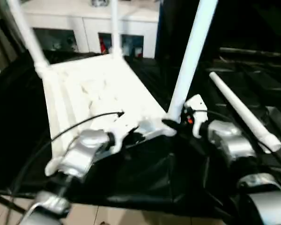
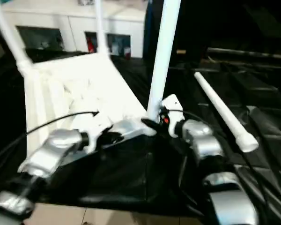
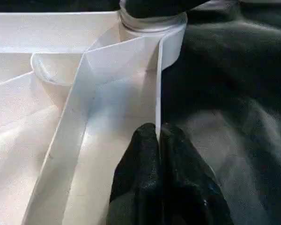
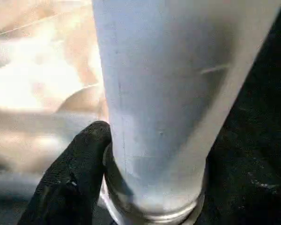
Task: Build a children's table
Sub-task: Rotate leg to tighten
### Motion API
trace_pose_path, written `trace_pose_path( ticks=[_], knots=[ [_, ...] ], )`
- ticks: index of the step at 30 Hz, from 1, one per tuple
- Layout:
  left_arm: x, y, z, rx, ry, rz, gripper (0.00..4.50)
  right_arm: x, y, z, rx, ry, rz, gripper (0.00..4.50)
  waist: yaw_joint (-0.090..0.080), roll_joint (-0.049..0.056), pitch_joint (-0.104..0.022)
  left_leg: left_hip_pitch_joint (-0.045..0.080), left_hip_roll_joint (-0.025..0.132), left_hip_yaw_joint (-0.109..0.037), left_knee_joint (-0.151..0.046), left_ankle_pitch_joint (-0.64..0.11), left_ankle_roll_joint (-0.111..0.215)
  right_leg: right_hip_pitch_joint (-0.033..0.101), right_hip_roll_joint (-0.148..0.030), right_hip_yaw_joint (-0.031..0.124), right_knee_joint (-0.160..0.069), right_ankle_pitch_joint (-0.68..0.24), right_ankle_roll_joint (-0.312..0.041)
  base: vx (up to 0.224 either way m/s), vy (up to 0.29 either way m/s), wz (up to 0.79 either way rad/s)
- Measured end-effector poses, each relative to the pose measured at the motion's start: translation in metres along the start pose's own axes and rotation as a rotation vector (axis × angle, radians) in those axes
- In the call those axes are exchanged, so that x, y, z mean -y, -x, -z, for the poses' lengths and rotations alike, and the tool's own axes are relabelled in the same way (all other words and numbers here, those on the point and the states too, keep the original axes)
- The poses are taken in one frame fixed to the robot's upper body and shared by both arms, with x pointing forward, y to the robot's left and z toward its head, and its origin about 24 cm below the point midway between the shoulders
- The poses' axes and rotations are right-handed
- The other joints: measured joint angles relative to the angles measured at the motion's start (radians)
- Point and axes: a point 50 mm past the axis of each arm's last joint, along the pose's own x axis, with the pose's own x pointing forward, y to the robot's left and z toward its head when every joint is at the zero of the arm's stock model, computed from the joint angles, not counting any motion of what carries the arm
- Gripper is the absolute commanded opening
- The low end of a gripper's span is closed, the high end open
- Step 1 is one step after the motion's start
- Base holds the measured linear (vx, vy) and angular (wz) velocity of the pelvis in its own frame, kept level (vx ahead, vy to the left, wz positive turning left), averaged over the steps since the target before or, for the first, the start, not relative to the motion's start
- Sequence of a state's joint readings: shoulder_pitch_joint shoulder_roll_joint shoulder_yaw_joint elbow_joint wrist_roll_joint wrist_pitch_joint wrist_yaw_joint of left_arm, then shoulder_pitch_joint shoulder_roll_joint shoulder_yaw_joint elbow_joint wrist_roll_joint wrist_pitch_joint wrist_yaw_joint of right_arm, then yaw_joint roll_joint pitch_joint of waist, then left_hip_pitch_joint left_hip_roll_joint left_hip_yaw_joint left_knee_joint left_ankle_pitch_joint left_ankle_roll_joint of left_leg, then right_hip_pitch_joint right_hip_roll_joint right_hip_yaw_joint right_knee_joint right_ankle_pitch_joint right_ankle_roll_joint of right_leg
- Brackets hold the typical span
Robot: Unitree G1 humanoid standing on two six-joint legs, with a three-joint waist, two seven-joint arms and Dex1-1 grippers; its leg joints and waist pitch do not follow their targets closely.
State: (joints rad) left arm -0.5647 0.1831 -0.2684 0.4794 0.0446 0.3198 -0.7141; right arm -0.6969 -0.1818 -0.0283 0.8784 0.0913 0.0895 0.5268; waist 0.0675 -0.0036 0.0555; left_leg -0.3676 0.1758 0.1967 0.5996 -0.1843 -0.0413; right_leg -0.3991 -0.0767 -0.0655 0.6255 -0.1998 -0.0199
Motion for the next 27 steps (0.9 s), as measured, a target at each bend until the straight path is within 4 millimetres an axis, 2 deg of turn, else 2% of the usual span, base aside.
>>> trace_pose_path(
  ticks=[3,7,9,14,17,19,27],
  knots=[
    [0.002,-0.015,-0.008,-0.008,0.029,-0.045,0.0,-0.008,-0.013,-0.003,0.004,-0.073,0.163,2.72,0.0,-0.001,0.0,-0.001,0.0,0.0,0.0,0.001,0.0,0.001,0.0,0.0,-0.001,-0.001,0.001,0.0,0.0,0.0],
    [0.003,-0.02,-0.012,-0.01,0.036,-0.062,0.0,-0.011,-0.017,-0.005,0.009,-0.095,0.245,2.72,0.0,-0.002,-0.001,-0.002,0.0,0.0,0.0,0.001,0.0,0.001,0.0,0.0,-0.003,0.001,-0.001,0.0,0.0,0.0],
    [0.003,-0.022,-0.013,-0.009,0.037,-0.063,0.0,-0.012,-0.018,-0.006,0.011,-0.094,0.261,3.27,0.001,-0.002,-0.001,-0.003,0.0,0.0,-0.001,0.001,0.001,0.001,0.0,0.0,-0.003,0.001,0.0,0.0,0.0,0.0],
    [0.002,-0.021,-0.013,-0.005,0.035,-0.068,0.0,-0.015,-0.021,-0.008,0.012,-0.089,0.25,3.75,-0.003,-0.002,0.0,-0.002,0.0,0.0,-0.001,0.001,0.0,0.0,0.0,0.0,-0.003,0.002,0.0,0.0,0.0,0.0],
    [0.001,-0.019,-0.012,-0.003,0.032,-0.062,0.0,-0.012,-0.019,-0.009,0.006,-0.051,0.194,3.87,-0.005,-0.003,0.0,-0.003,0.0,0.0,-0.002,0.001,0.0,0.0,0.0,0.0,-0.003,0.002,0.0,0.0,0.0,0.0],
    [0.0,-0.015,-0.011,0.002,0.026,-0.048,0.0,-0.007,-0.013,-0.009,-0.003,-0.007,0.139,4.18,-0.005,-0.003,0.001,-0.004,0.0,0.0,-0.003,0.001,0.0,-0.001,0.0,0.0,-0.003,0.002,0.0,0.0,0.0,0.0],
    [-0.006,0.011,0.001,0.029,-0.018,0.049,0.0,0.012,0.018,-0.011,-0.078,0.166,-0.164,4.18,-0.004,-0.001,0.001,-0.007,0.0,0.0,-0.006,0.001,0.001,-0.006,0.0,-0.002,-0.003,0.001,0.001,0.0,0.0,0.0]
  ],
)
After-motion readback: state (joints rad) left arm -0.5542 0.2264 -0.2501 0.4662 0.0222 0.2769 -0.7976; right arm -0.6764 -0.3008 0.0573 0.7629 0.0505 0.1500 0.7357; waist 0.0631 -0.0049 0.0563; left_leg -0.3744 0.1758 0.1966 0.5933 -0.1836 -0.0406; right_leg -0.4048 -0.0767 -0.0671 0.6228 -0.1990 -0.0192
